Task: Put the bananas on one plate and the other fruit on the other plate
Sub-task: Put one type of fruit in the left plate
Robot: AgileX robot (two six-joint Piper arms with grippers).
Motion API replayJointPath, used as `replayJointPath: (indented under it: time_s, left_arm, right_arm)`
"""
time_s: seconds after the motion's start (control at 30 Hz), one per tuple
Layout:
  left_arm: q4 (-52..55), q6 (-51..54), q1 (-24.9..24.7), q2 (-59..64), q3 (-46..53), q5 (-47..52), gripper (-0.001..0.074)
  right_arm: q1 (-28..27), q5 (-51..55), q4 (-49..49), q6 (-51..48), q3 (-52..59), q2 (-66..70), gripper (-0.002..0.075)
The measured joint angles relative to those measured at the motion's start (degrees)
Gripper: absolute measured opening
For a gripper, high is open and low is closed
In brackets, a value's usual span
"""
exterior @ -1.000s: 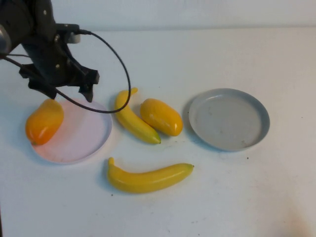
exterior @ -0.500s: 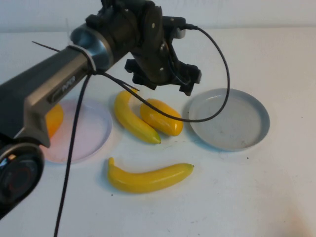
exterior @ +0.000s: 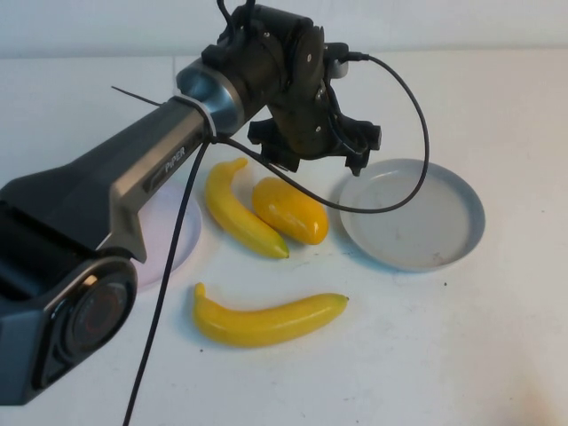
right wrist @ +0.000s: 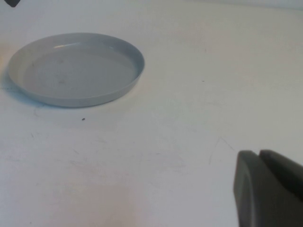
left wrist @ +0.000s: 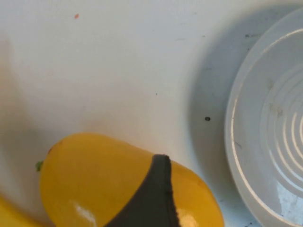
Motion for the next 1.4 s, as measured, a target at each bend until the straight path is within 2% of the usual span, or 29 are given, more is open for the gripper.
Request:
replayJointPath:
  time_s: [0.23,0.7,1.1,1.4]
  left_arm:
    - [4.65,0.53,0.0,0.48,0.0,1.84,0.0659]
    - [6.79,-12.87,0.0,2.6,-0.25,3.52,0.0659]
    - [8.03,-13.53,0.0,3.11,-1.16,6.24,0.0659]
    - [6.65,-13.29,0.0,3.69,-8.58,8.61,0.0659]
  right_arm:
    - [0.0,0.0,0.0,0.0,0.0,0.0,-0.0015]
    - [0.0,0.0,0.0,0.0,0.0,0.0,-0.0015]
    - [0.0,0.0,0.0,0.0,0.0,0.0,-0.0015]
    - [0.0,0.0,0.0,0.0,0.0,0.0,-0.0015]
